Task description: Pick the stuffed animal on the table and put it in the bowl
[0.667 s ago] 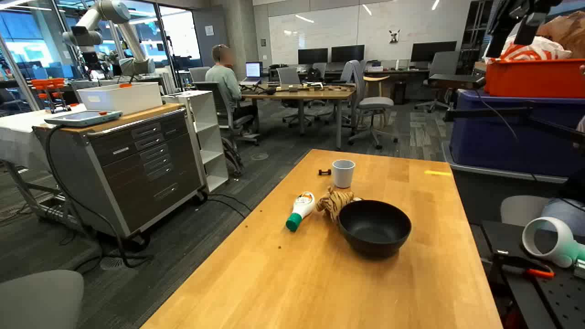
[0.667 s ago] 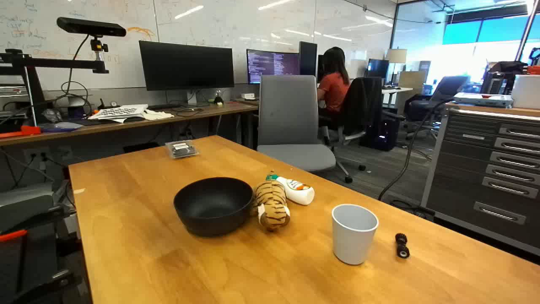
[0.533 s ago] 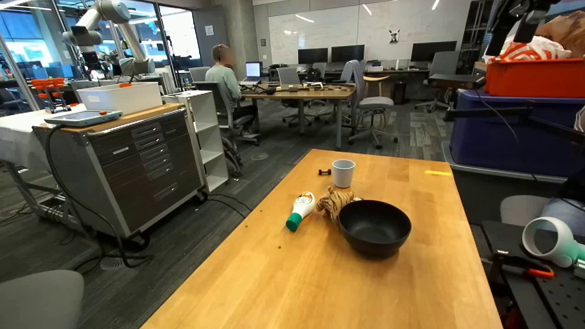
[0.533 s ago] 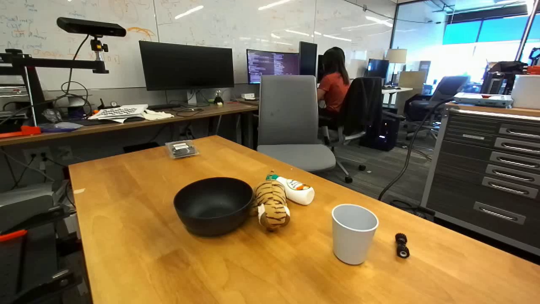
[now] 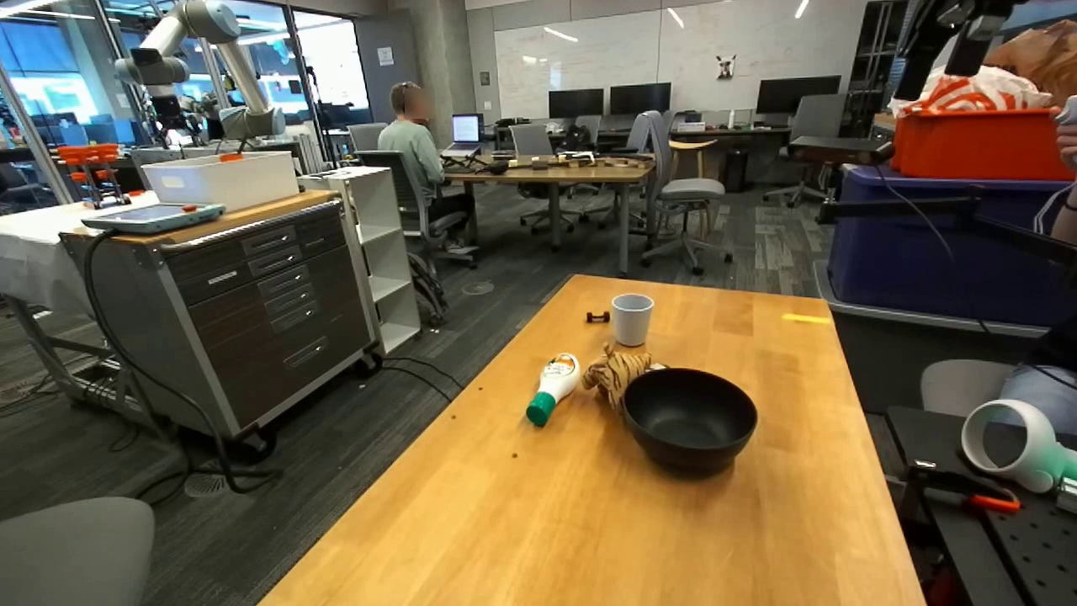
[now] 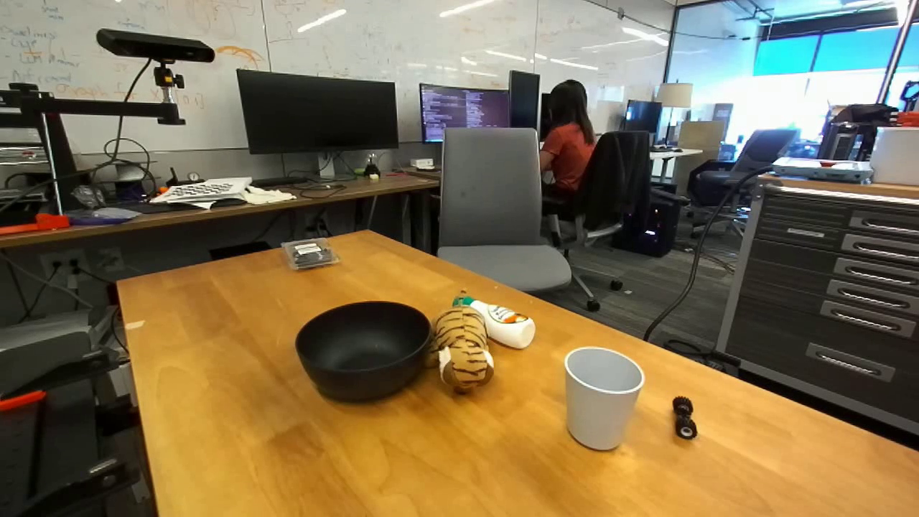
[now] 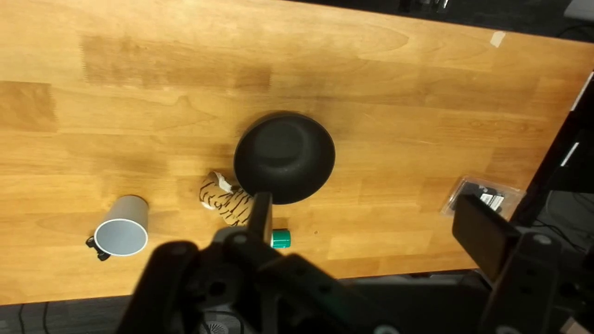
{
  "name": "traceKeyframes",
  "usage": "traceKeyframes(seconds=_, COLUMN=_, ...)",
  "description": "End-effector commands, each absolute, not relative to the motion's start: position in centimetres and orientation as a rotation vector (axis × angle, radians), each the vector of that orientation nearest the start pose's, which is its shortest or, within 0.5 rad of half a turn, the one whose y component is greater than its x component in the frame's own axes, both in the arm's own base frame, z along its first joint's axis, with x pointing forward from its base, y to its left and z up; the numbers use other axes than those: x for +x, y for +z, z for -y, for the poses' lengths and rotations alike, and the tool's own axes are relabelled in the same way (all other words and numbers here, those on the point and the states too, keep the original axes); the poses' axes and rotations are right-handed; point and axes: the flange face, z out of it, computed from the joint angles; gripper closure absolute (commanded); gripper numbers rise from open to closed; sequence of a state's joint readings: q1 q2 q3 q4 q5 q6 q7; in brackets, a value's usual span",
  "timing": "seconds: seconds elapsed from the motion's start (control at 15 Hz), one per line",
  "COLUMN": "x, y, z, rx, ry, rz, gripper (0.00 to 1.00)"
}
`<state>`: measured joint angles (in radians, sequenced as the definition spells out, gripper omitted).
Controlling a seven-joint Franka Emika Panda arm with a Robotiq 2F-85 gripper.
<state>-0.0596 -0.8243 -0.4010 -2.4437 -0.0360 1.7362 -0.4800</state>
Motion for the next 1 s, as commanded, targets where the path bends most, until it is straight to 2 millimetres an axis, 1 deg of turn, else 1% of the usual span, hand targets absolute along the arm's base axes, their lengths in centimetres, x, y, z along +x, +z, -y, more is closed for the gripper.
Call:
traceKeyframes(seconds=0.0, x=28.9, y=54.4, z=17.2, rx=-2.947, ry=-0.262, rz=0.159, gripper=0.00)
traceKeyframes(seconds=0.13, x=30.6, y=53.8, z=17.1, rx=-2.963, ry=-0.270, rz=0.108, gripper=0.00)
traceKeyframes(seconds=0.4, x=35.3, y=52.5, z=17.0, rx=-2.973, ry=-0.317, rz=-0.012, gripper=0.00)
traceKeyframes(seconds=0.53, x=37.8, y=51.9, z=16.7, rx=-2.996, ry=-0.314, rz=-0.059, gripper=0.00)
traceKeyframes(seconds=0.8, x=43.2, y=51.5, z=15.3, rx=-3.034, ry=-0.337, rz=-0.114, gripper=0.00)
traceKeyframes(seconds=0.93, x=46.1, y=50.8, z=14.6, rx=-3.052, ry=-0.347, rz=-0.145, gripper=0.00)
